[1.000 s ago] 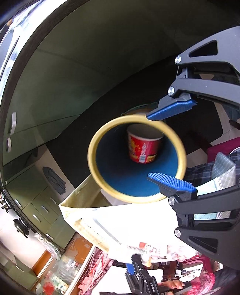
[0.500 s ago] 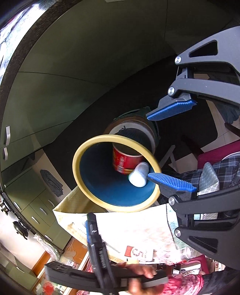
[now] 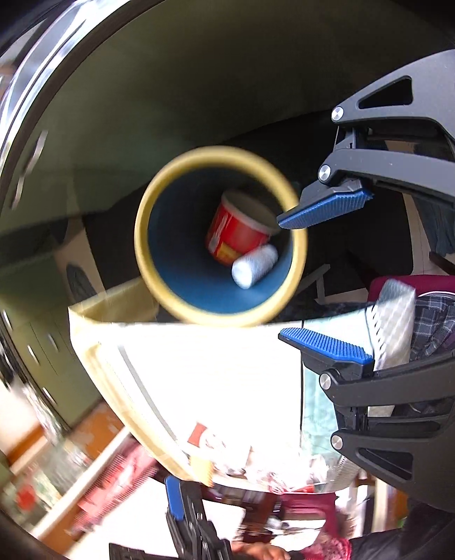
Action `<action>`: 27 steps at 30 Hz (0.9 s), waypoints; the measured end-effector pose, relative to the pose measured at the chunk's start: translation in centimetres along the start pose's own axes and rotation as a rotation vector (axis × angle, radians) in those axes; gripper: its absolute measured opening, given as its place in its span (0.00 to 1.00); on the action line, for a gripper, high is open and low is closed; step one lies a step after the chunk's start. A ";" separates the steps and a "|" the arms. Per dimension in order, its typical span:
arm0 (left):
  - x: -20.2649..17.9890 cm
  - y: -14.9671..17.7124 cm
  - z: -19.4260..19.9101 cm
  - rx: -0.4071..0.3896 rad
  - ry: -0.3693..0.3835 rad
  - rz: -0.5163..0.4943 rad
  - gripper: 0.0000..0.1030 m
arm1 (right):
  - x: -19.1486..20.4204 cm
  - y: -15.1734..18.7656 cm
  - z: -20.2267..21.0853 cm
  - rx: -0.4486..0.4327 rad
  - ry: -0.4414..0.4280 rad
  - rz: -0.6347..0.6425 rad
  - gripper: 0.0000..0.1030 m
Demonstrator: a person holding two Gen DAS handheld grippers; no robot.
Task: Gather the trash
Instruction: 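Grasp the milk carton with the right tool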
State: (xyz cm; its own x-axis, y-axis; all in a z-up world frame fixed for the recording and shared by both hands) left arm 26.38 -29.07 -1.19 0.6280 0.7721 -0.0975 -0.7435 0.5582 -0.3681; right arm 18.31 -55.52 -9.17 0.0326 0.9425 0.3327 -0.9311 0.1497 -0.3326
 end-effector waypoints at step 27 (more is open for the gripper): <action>17.3 21.5 7.9 -0.006 -0.118 0.282 0.60 | 31.2 -10.1 -19.8 0.403 0.013 0.050 0.49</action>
Point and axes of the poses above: each gripper's, at about its wrist camera, not at the fingertips, and z roughly against the way its jaws point, x to its left, y to its underside, the point moved 1 cm from there along -z, roughly the way its jaws point, and after that the axes turned 1 degree about -x, right-handed, at the moved point
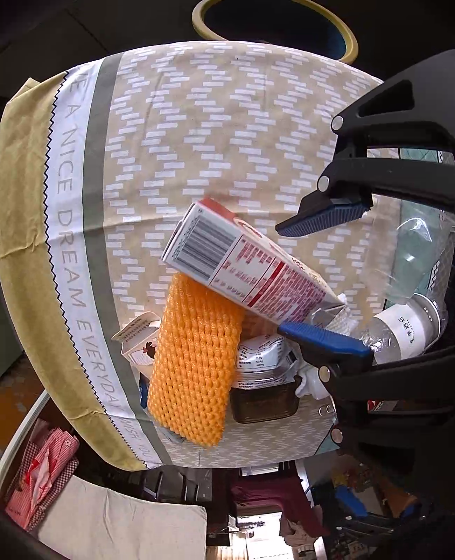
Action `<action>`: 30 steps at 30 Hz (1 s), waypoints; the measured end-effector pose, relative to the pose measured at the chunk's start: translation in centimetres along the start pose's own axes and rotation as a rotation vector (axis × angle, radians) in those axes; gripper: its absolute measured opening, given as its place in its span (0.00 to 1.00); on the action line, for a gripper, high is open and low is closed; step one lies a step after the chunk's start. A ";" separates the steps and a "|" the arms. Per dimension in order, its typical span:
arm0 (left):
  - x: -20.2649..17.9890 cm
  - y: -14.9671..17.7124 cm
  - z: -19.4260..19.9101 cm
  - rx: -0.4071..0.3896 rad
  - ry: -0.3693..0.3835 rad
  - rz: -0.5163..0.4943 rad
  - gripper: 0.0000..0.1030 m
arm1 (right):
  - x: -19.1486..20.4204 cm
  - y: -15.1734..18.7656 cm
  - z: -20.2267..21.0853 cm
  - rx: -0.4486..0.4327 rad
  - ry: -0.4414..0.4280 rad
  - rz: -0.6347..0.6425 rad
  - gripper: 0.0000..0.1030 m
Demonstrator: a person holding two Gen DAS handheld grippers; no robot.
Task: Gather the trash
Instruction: 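Grasp the milk carton with the right tool, then drop the carton into the bin with the right tool while the left tool grasps the blue tube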
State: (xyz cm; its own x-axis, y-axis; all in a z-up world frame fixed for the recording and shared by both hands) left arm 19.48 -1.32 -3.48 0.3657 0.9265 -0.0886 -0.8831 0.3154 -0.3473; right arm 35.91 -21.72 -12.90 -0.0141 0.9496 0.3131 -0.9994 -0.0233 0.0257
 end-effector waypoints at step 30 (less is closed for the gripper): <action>9.0 -11.5 -9.5 -0.004 -0.157 0.121 0.62 | -3.2 5.3 5.1 -0.122 0.050 0.167 0.34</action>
Point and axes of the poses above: each gripper's, at about its wrist camera, not at the fingertips, and z roughly against the way its jaws point, x to its left, y to its underside, the point moved 1 cm from there along -z, roughly the way its jaws point, and after that the axes turned 1 degree about -x, right-handed, at the moved point
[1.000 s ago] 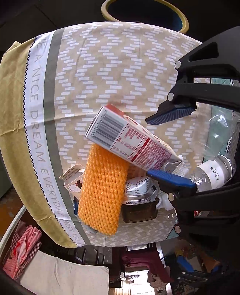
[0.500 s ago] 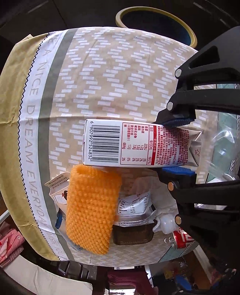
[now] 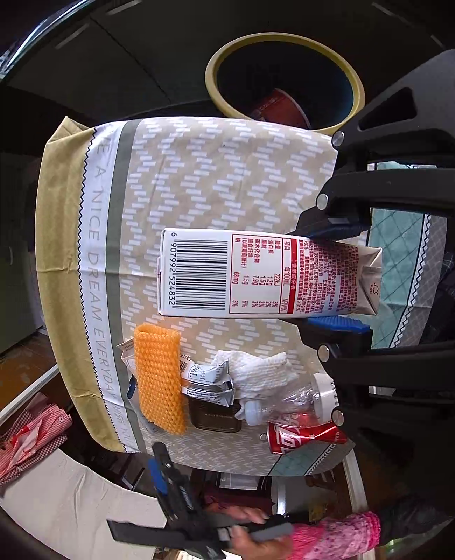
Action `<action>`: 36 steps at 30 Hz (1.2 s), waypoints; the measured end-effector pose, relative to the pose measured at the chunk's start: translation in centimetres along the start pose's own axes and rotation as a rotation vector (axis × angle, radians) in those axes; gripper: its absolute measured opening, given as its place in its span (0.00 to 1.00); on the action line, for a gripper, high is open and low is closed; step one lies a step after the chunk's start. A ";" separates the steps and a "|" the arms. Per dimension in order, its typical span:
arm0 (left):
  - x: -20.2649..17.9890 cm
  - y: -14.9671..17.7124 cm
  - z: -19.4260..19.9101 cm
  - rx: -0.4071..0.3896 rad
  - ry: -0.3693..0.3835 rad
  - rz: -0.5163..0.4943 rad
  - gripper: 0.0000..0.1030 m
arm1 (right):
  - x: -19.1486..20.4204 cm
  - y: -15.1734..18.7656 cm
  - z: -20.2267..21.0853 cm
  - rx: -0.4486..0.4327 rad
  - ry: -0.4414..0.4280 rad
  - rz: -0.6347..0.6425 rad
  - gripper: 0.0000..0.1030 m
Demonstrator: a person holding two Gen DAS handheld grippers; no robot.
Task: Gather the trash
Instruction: 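Drop the carton into the bin with the right tool while the left tool grasps the blue tube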
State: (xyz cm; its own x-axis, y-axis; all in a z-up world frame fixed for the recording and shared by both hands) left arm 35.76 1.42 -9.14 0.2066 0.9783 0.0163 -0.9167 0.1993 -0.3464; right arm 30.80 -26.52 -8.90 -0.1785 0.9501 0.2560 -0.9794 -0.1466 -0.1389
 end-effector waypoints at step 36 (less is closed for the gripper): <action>0.7 2.1 3.6 -0.093 0.123 -0.135 0.22 | -25.4 6.9 1.8 -0.100 0.170 -0.373 0.34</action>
Point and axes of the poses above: each gripper's, at about its wrist camera, not at the fingertips, and z roughly against the way its jaws point, x to its left, y to its underside, the point moved 1 cm from there along -z, roughly the way its jaws point, and after that the axes turned 1 degree about -x, right-handed, at the moved point
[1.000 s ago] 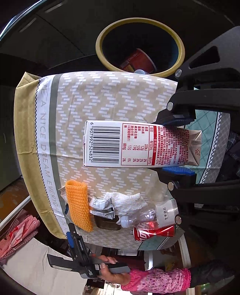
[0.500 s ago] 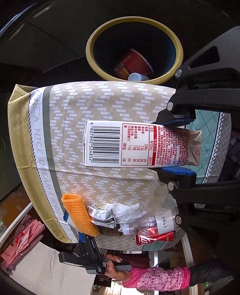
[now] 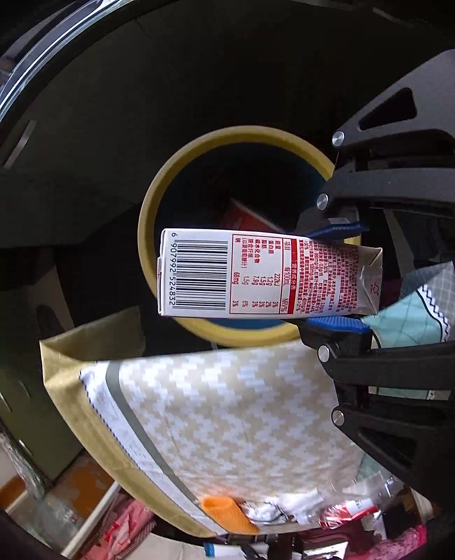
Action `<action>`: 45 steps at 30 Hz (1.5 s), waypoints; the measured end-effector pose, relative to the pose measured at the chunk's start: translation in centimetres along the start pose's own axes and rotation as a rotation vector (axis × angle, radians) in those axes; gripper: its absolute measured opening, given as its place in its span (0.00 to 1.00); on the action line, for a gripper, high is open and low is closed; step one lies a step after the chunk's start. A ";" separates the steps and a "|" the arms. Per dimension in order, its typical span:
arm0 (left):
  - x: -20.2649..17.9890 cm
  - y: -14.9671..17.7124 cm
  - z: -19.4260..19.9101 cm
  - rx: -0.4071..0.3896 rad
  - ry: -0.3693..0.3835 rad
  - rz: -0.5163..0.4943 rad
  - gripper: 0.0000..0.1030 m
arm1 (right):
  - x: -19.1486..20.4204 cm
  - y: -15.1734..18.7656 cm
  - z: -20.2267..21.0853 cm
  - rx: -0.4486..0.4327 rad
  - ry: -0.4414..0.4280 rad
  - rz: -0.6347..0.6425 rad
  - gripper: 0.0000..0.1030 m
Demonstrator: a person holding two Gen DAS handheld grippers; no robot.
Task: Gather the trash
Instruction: 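Drop the carton into the bin with the right tool while the left tool grasps the blue tube, then carry the blue tube over the bin and release it with the left tool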
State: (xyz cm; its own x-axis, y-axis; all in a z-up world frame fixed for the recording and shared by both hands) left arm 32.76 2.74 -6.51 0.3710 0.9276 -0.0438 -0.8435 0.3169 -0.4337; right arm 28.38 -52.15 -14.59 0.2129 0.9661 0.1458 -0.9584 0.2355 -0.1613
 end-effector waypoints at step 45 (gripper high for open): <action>-40.4 -7.2 -4.6 0.172 0.283 -0.432 0.51 | -8.1 10.6 5.3 -0.114 -0.093 0.022 0.49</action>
State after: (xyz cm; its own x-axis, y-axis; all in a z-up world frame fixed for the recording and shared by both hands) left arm 25.67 -37.98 -5.77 0.7678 0.6241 -0.1448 -0.6339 0.7073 -0.3129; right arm 15.53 -58.09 -12.34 0.1688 0.9585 0.2298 -0.9337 0.2302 -0.2742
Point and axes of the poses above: each gripper's, at about its wrist camera, not at the fingertips, and z roughly against the way its jaws point, x to its left, y to its underside, the point moved 1 cm from there along -z, roughly the way its jaws point, and after that the axes turned 1 degree about -x, right-handed, at the moved point
